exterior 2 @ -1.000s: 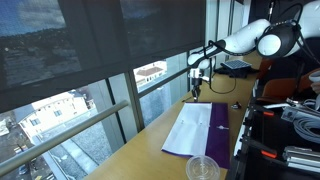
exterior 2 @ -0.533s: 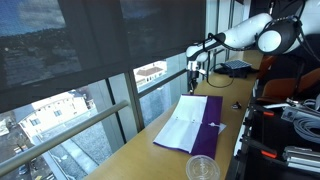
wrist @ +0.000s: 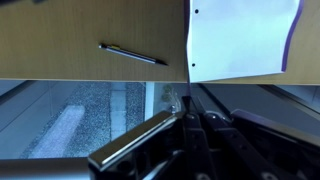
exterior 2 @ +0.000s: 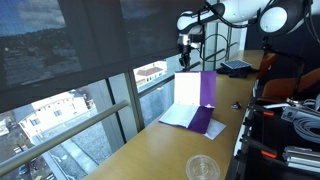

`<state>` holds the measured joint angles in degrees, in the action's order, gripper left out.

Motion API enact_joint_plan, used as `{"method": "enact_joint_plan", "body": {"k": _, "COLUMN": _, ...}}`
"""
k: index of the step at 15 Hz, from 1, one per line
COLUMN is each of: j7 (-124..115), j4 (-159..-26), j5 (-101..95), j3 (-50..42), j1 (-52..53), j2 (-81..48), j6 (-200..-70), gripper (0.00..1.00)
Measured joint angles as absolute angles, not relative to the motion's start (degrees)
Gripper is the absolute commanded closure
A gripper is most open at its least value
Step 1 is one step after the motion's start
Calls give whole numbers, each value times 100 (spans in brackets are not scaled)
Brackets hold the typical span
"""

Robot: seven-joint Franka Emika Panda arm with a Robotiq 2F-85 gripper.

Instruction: Close the purple folder.

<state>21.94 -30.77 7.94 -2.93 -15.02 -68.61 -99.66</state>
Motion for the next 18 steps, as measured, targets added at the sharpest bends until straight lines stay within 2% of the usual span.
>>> {"method": "enact_joint_plan", "body": {"k": 6, "j7": 2190, "j4": -3047, "j5": 607, "j3": -441, "j1": -1240, "j2": -6322, "j6": -9565, "gripper": 100}}
{"method": "enact_joint_plan", "body": {"k": 18, "j7": 2449, "j4": -3623, "j5": -219, "j3": -757, "j1": -627, "j2": -6311, "j6": -9587, "gripper": 100}}
